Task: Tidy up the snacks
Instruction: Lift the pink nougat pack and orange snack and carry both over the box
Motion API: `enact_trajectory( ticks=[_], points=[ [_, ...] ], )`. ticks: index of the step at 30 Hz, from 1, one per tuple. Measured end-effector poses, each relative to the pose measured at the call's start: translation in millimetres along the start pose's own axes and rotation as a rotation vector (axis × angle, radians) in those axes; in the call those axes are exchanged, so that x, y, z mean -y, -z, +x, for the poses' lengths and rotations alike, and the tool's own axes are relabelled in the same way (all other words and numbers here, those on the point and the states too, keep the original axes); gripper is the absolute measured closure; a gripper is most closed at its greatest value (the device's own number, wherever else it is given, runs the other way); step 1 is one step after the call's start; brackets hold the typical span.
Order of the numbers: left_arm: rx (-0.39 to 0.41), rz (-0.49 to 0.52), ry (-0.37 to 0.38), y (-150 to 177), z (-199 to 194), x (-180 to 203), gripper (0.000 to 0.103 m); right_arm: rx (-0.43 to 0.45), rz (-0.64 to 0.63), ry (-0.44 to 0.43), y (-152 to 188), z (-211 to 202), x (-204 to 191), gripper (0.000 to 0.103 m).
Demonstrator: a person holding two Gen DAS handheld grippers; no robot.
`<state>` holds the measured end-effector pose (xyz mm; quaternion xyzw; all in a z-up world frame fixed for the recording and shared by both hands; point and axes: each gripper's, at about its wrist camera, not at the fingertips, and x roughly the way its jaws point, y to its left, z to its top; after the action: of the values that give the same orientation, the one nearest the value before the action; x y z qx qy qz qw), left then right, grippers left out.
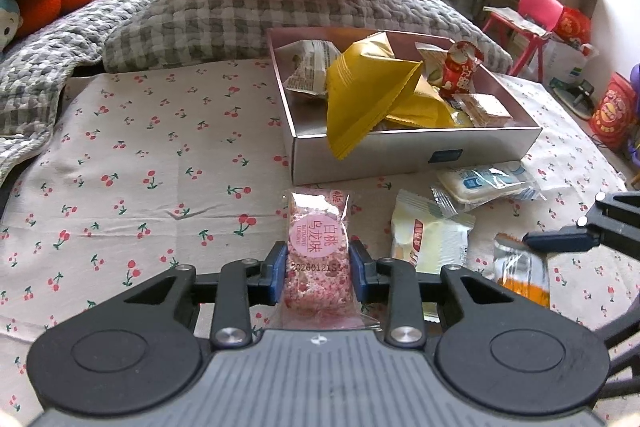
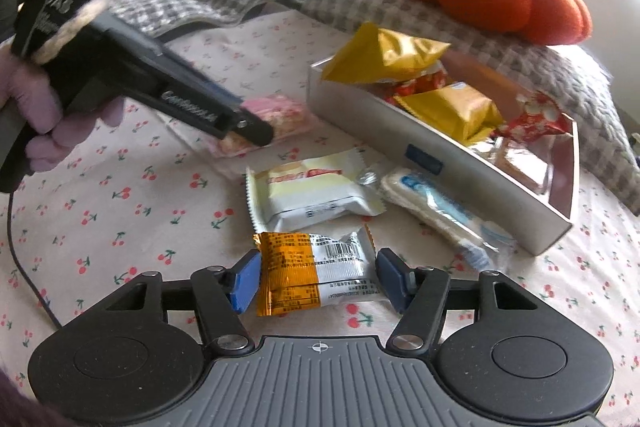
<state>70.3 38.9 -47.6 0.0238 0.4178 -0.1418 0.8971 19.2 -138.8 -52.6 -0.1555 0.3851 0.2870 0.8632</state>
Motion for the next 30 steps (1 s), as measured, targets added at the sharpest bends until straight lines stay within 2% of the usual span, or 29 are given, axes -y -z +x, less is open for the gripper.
enact_trajectory(
  ticks=[11, 30],
  points=[
    [0.001, -0.005, 0.007, -2.3, -12.1, 9.1, 0.073, 0.023, 0.064, 0.055, -1.7, -15.0, 16.7, 0.041],
    [0.051, -0.004, 0.087, -22.2, -24.8, 42.0, 0.074, 0.092, 0.262, 0.148, -7.0, -36.7, 71.2, 0.041]
  ],
)
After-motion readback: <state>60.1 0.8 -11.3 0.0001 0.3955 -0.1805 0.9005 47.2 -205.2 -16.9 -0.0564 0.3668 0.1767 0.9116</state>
